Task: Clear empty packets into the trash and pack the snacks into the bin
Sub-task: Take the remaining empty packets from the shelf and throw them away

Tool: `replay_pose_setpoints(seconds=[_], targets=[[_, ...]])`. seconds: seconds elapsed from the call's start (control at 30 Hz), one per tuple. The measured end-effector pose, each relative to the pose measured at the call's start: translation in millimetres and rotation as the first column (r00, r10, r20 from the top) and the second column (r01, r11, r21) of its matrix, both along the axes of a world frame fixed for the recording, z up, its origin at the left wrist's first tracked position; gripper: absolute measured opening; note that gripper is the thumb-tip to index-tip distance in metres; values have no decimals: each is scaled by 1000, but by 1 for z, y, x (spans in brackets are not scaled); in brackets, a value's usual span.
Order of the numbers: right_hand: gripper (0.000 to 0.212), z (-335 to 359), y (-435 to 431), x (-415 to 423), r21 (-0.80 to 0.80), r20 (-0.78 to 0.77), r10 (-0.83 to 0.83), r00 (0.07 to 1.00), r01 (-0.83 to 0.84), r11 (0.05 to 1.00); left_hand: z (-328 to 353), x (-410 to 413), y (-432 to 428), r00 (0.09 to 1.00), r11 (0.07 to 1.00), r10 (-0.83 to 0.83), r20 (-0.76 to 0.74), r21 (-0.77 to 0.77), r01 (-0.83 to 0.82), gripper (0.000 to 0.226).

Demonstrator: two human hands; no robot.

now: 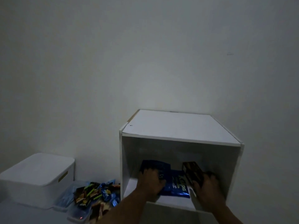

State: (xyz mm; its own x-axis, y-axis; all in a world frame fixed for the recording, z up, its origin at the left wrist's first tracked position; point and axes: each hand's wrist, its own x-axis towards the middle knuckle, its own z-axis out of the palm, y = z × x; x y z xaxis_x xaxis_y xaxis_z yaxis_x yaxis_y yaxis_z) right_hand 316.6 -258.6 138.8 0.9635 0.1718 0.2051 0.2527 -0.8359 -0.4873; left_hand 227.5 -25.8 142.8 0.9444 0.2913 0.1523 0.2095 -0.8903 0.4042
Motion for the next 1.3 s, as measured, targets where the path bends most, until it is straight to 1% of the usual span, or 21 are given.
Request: replay_pose_setpoints(seconds=[0.1, 0.2, 0.33, 0.43, 0.5, 0.57, 0.7, 0.77, 0.83, 0.9, 0.93, 0.97, 1.03, 1.07, 1.1, 1.13, 1.23, 1.3], targets=[[46, -5, 7, -1, -5, -31, 2, 1000, -2, 1000, -10, 8, -1, 999, 1000, -18, -29, -6, 18, 62], [46, -10, 11, -6, -6, -22, -22, 999, 22, 1000, -20, 16, -6, 996, 999, -33, -79, 41, 36, 59], [46, -13, 14, -8, -13, 17, -27, 1000, 27, 1000, -29, 19, -12, 995, 997, -63, -82, -38, 60, 55], [43, -19, 15, -9, 7, 54, -32, 998, 31, 999, -31, 23, -14, 997, 999, -37, -63, 15, 38, 54], [41, -28, 16, -11, 40, 83, -54, 995, 51, 998, -36, 25, -15, 999, 999, -20, -38, 34, 21, 61], [39, -34, 19, -11, 74, 122, -69, 990, 60, 995, -43, 30, -15, 1000, 999, -4, -25, 38, 5, 72], [41, -38, 23, -10, 54, 138, -76, 988, 69, 996, -51, 36, -21, 993, 998, 57, -104, 35, -54, 104], [40, -38, 23, -10, 56, 134, -79, 988, 72, 996, -53, 38, -25, 991, 996, 79, -105, 55, -74, 109], [39, -38, 22, -9, 61, 149, -81, 986, 72, 996, -55, 44, -26, 994, 996, 78, -77, 36, -76, 111], [38, -39, 21, -8, 49, 161, -79, 984, 72, 996, -58, 48, -28, 998, 998, 57, -13, 14, -57, 108], [38, -40, 21, -8, 43, 162, -80, 983, 74, 996, -56, 45, -30, 999, 998, 47, 14, 35, -47, 99], [39, -41, 21, -8, 45, 160, -82, 984, 76, 996, -52, 41, -33, 999, 997, 42, 34, 71, -44, 85], [40, -43, 22, -9, 55, 154, -84, 984, 76, 996, -46, 33, -36, 999, 984, 16, 28, 175, -21, 57], [40, -43, 23, -10, 59, 155, -82, 985, 74, 996, -43, 31, -36, 999, 974, -16, 31, 226, 9, 48], [40, -43, 23, -10, 62, 157, -77, 985, 68, 996, -42, 29, -35, 997, 962, -62, 36, 270, 50, 44], [40, -42, 24, -11, 69, 156, -70, 985, 60, 996, -41, 29, -32, 993, 948, -113, 38, 303, 96, 46], [42, -40, 22, -12, 77, 146, -58, 988, 48, 996, -46, 30, -20, 963, 917, -264, 59, 325, 232, 68], [42, -40, 21, -12, 71, 145, -66, 987, 56, 996, -45, 30, -16, 939, 882, -339, 60, 367, 295, 73]])
